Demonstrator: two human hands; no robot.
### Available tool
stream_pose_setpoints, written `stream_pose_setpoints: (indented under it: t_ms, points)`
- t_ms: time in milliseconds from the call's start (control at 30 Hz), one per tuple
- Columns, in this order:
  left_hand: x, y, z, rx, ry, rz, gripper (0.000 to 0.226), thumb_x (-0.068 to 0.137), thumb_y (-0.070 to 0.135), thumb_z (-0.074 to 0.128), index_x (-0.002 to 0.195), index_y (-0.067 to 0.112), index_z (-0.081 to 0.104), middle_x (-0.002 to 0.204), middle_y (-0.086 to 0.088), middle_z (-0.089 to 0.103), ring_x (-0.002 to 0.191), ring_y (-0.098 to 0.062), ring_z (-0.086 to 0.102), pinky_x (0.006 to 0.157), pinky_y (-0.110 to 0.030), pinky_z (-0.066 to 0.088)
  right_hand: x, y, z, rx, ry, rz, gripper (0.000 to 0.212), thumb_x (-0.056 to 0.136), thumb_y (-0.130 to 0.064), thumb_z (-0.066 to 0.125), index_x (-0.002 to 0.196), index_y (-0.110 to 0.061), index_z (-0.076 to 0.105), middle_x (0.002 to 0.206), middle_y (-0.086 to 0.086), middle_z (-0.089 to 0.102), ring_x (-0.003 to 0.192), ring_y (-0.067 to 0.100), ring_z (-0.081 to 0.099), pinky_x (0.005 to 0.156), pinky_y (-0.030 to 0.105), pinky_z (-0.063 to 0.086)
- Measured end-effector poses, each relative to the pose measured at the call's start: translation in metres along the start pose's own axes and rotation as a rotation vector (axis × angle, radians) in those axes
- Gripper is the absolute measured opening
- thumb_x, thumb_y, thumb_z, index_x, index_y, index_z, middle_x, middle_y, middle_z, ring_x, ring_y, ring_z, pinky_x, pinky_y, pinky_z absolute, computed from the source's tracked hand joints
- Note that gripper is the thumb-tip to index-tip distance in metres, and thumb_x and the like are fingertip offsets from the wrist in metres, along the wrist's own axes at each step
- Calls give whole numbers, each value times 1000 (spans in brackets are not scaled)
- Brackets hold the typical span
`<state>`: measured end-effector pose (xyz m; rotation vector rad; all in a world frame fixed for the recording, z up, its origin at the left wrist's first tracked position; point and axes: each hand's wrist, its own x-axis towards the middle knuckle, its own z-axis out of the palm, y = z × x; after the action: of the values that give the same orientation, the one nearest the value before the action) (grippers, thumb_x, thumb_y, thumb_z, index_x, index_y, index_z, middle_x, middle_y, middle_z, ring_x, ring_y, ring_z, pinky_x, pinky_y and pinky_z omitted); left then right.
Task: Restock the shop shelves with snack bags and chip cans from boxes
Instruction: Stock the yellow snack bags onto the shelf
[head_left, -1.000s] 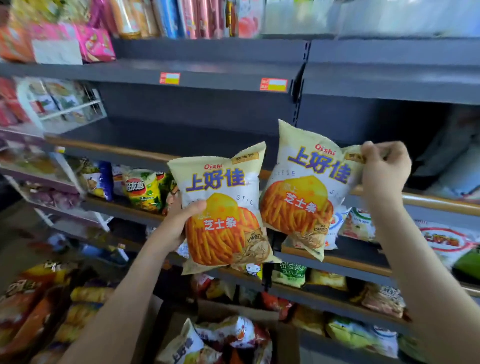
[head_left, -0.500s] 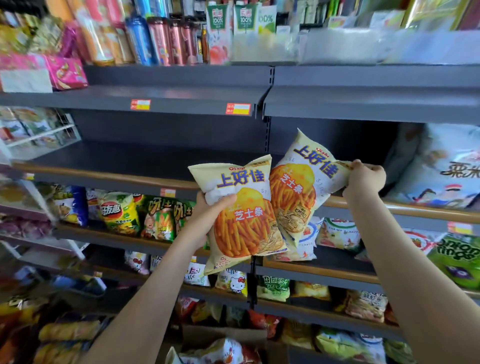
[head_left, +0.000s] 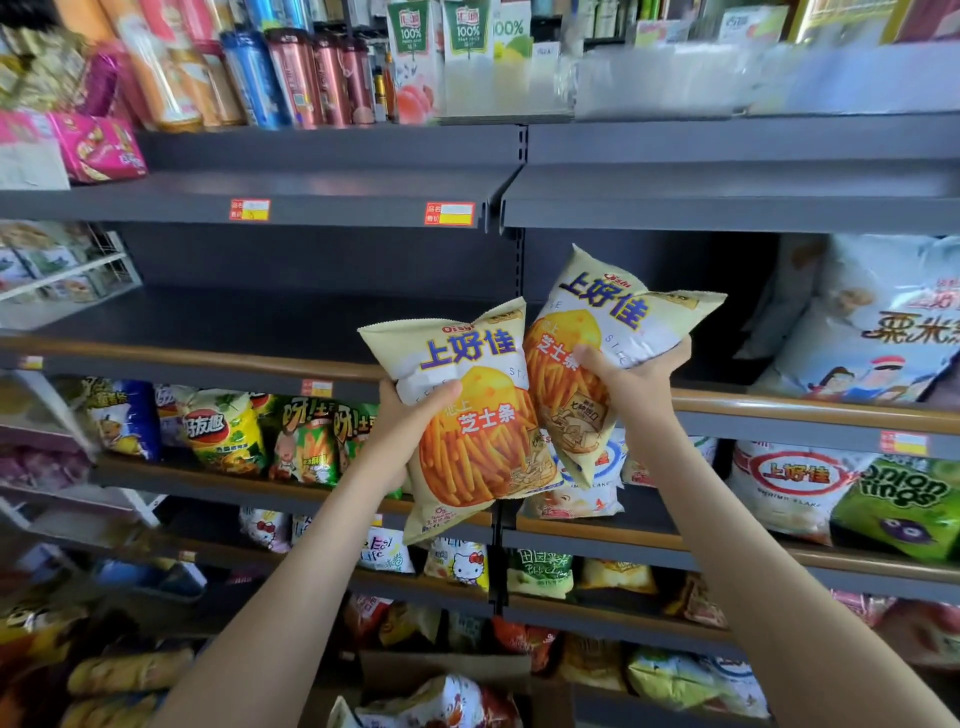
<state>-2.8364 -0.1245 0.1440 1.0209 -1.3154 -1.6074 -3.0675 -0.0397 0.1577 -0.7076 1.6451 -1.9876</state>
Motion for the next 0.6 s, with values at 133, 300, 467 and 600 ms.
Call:
stream_pose_setpoints:
  t_ms: [133,300,467,600]
  points:
    - [5,10,-6,-7,-58,-2,77,71,35,82,136,26,41,122,-3,66,102,-22,69,79,-39,56,10,-20,-6,75,0,100,114,68,-20,87,145,-23,2,126,2,50,107,22,60,89,47,54]
    - [20,20,-2,-30,-94,-23,78,68,43,83,134,28,46,118,-5,69,99,-23,71,79,-40,56,35,-51,-18,52,-33,236,100,71,-23,84,138,-23,10,117,6,50,94,23,63,68,42,57]
    - [34,26,12,-62,29,-109,98,52,54,87,134,25,40,114,-7,69,97,-27,71,88,-51,55,74,-68,-31,5,-77,291,95,74,-23,82,140,-19,14,105,9,52,80,23,64,55,37,52]
    - [46,25,29,-74,113,-122,93,61,53,86,134,24,35,114,-6,66,94,-25,71,78,-44,57,111,-66,-39,-64,-99,293,101,73,-25,83,146,-16,13,110,13,55,81,25,64,57,41,53]
